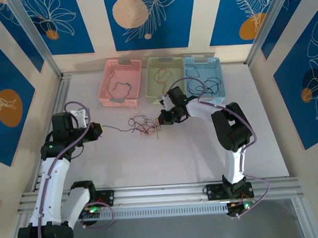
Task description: Untangle the cables
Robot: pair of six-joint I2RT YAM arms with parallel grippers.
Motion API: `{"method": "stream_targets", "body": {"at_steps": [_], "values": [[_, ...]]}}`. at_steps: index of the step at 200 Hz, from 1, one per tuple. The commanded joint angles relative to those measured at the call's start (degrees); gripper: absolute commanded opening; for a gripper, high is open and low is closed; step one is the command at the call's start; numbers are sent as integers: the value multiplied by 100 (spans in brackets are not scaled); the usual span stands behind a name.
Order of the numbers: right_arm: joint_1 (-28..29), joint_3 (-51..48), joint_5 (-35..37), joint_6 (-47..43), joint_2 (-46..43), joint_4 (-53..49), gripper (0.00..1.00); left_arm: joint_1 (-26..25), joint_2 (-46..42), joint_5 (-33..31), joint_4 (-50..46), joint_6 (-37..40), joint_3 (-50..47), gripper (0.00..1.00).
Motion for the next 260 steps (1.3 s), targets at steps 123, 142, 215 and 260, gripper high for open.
{"method": "stream_targets", "body": {"at_steps": [123,142,215,260], "values": [[-3280,-2784,997,1645,-2855,389,0,-4,-443,-1110,-302,65,161,0],[-3807,-3099,858,1825,-3137,451,0,48,-598,-1275,-319,70,168,0],[-4431,-3260,1326,2074,-3578,270,0,79,-775,-1732,-458,59,241,0],[-5454,-3721,701,2639,-3672,651,0,162,-1360,-2345,-521,41,270,0]]}}
